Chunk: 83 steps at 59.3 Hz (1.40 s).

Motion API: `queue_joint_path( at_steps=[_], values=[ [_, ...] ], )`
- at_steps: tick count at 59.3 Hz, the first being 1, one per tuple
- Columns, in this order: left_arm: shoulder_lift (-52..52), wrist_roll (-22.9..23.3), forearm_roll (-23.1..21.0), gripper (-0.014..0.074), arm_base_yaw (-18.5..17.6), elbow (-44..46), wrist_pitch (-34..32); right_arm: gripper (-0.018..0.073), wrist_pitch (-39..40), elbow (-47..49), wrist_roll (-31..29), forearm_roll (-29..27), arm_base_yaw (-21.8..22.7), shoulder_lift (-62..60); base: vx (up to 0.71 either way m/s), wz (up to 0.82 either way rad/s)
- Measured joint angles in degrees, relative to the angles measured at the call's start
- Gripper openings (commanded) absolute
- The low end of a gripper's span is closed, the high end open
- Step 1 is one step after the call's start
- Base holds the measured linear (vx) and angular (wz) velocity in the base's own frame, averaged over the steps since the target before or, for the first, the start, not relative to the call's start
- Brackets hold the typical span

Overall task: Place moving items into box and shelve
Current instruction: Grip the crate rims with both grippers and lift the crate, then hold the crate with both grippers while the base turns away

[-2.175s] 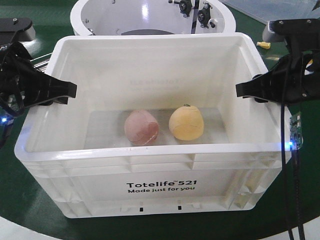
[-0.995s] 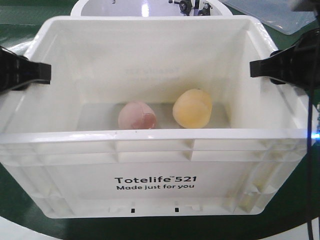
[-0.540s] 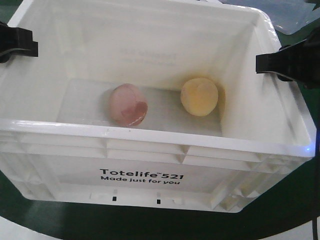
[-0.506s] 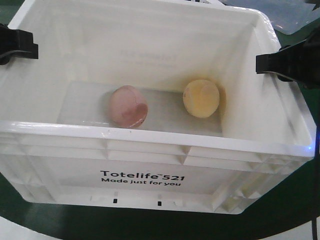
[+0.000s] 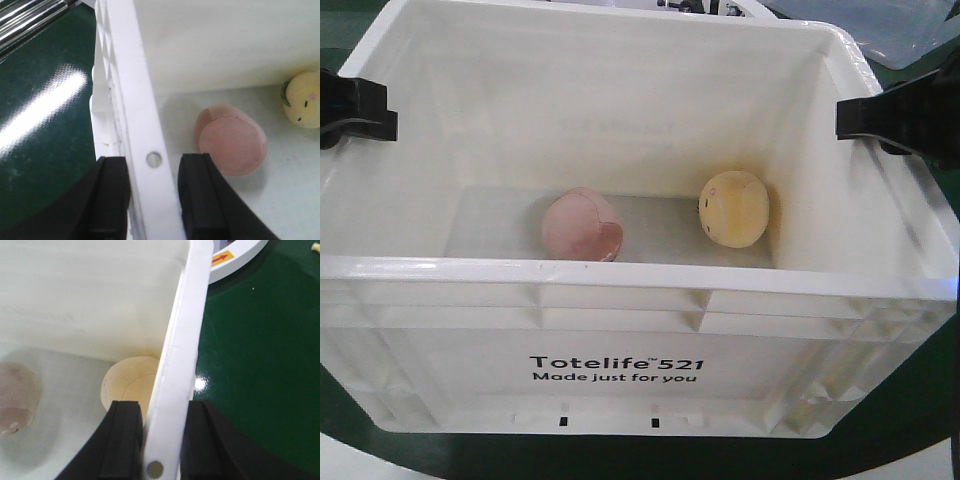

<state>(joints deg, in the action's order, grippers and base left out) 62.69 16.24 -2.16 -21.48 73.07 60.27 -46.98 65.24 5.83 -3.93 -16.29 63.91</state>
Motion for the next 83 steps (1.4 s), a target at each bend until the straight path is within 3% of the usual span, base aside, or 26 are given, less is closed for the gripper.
queue_joint_path(
  at_steps=[83],
  values=[
    [0.1,-0.2,-0.4,-0.0006,0.0,0.0,3.0,-0.0006,-2.3,0.1,0.3,-0.2,0.0,0.0,0.00,0.00]
  ],
)
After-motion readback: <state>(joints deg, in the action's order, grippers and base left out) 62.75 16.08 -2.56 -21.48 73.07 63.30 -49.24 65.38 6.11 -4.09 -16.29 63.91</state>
